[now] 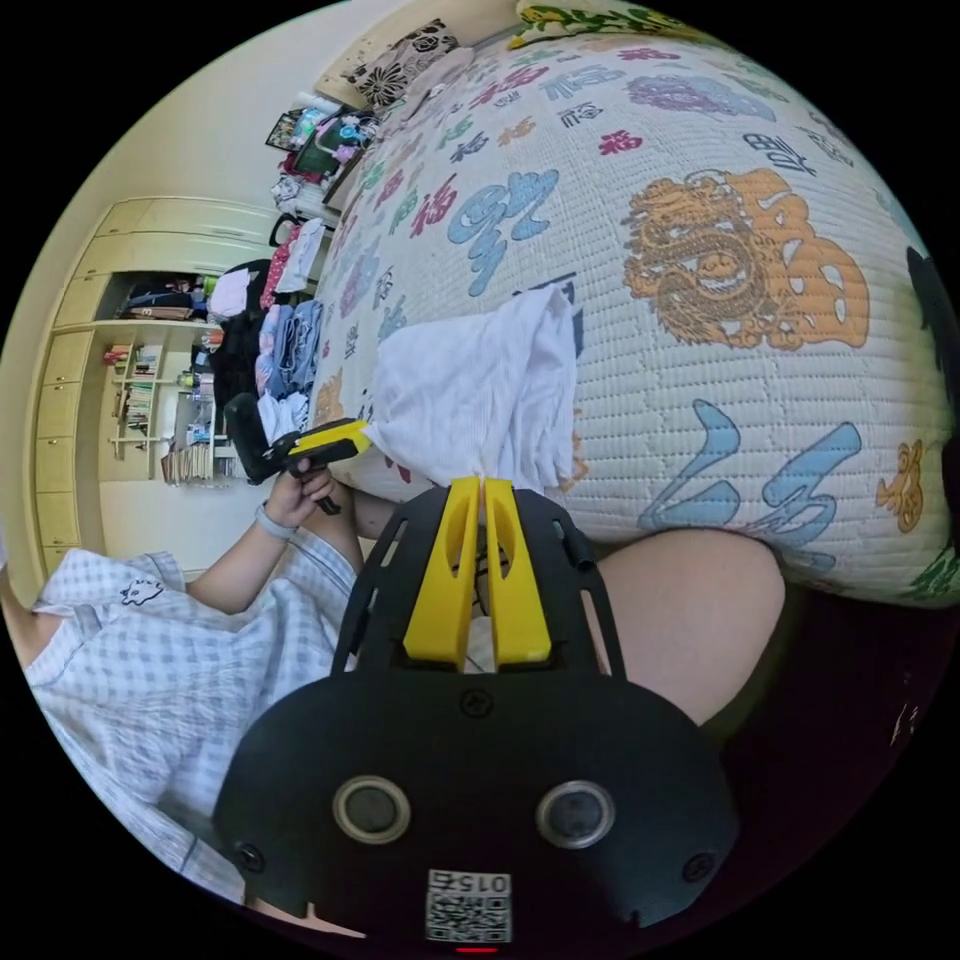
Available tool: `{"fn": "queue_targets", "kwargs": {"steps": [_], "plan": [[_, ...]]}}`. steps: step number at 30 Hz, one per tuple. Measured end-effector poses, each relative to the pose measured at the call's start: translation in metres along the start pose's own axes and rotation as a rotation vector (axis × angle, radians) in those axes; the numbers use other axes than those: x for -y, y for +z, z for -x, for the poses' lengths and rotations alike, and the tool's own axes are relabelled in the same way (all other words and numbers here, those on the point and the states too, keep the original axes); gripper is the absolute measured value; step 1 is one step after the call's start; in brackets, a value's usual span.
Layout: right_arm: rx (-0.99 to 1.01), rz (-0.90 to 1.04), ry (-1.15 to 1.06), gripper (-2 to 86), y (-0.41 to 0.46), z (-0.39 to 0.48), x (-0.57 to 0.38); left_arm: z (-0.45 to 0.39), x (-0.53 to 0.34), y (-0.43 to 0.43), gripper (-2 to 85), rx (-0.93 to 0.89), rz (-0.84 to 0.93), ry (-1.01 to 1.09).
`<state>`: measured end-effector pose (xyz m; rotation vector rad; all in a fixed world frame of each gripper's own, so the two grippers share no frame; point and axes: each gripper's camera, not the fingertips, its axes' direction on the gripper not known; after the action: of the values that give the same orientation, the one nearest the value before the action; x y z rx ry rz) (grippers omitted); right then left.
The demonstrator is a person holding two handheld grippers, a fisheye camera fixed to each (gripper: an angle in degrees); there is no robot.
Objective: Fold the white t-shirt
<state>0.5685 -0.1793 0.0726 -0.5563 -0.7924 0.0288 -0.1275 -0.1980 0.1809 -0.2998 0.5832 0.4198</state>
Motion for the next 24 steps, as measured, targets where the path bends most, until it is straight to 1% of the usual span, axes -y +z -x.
{"fn": "queue_targets", "kwargs": {"steps": [4,6,8,10,13,15,16,19,21,24], "plan": [[-0.039,0.009,0.004,-0.2,0.007,0.002,0.002,-0.011,-0.004,-0.009,0.9,-0.009,0.008,0.013],[-0.048,0.015,-0.002,-0.2,0.009,0.005,0.003,-0.018,-0.008,-0.018,1.1,0.052,0.023,0.020],[-0.061,0.023,-0.002,-0.2,0.011,0.007,0.002,-0.030,-0.011,-0.034,1.0,0.165,0.012,0.045],[-0.065,0.024,-0.002,-0.2,0.011,0.008,0.001,-0.040,-0.008,-0.046,0.8,0.204,-0.015,0.060],[-0.065,0.024,0.007,-0.2,0.011,0.009,-0.002,-0.060,0.008,-0.050,0.5,0.165,-0.078,0.122],[-0.064,0.021,0.020,-0.2,0.011,0.008,-0.004,-0.070,0.021,-0.037,0.3,0.118,-0.067,0.151],[-0.062,0.021,0.029,-0.2,0.011,0.008,-0.005,-0.075,0.029,-0.024,0.1,0.117,-0.030,0.174],[-0.070,0.020,0.045,-0.2,0.010,0.010,-0.010,-0.071,0.038,0.004,-0.5,0.208,0.029,0.119],[-0.084,0.025,0.045,-0.2,0.009,0.012,-0.013,-0.064,0.037,0.012,-0.7,0.193,0.031,0.066],[-0.144,0.032,0.055,-0.2,0.009,0.013,-0.020,-0.057,0.034,0.017,-0.8,0.247,0.040,0.017]]}}
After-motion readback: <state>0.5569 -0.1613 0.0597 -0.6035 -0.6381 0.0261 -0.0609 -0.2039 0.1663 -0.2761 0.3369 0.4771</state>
